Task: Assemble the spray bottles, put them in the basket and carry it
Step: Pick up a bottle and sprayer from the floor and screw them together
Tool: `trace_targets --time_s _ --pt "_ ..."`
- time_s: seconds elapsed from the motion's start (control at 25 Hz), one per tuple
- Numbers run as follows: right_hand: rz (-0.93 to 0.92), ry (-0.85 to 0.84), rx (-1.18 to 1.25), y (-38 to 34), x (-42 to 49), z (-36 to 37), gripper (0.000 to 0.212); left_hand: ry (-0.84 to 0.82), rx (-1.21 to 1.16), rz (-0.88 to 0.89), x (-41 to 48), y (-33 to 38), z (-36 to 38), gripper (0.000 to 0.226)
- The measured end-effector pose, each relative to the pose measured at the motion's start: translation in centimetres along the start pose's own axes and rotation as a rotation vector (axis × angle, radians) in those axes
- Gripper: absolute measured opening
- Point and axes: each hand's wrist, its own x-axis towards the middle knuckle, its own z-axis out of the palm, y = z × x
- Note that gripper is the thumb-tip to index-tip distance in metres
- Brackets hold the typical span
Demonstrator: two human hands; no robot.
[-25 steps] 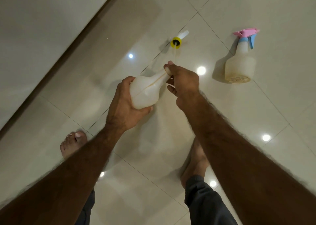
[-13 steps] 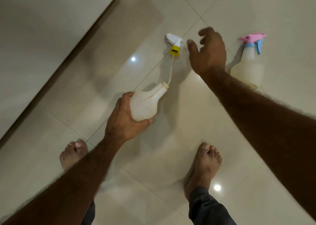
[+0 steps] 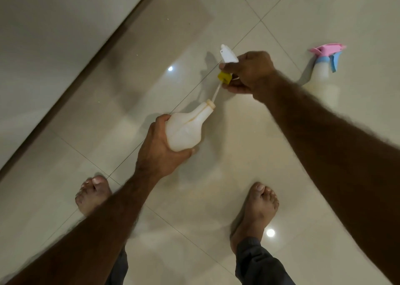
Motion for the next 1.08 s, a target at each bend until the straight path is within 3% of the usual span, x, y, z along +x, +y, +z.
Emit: trace_targets --time_s 0.4,0.76,0.96,1.08 --pt "-0.103 0.069 -0.022 4.3 -5.6 -0.9 0.034 -0.038 -0.036 0.109 -0.6 1.4 -0.2 0.109" --pt "-0.029 -0.159 0.091 5.8 -6.5 -2.3 0.047 -0.052 -0.126 0.149 -2.4 0.8 -0.9 0.105" --pt "-0.016 -0.392 0.152 5.5 -6.4 -3.6 0.028 -0.258 -0.573 -0.061 -3.2 1.4 -1.7 0.094" --pt "-0.02 -0.518 0.15 4.9 -6.5 -4.6 0.037 -0.481 -0.826 -0.254 -3.3 1.7 -2.2 0.09"
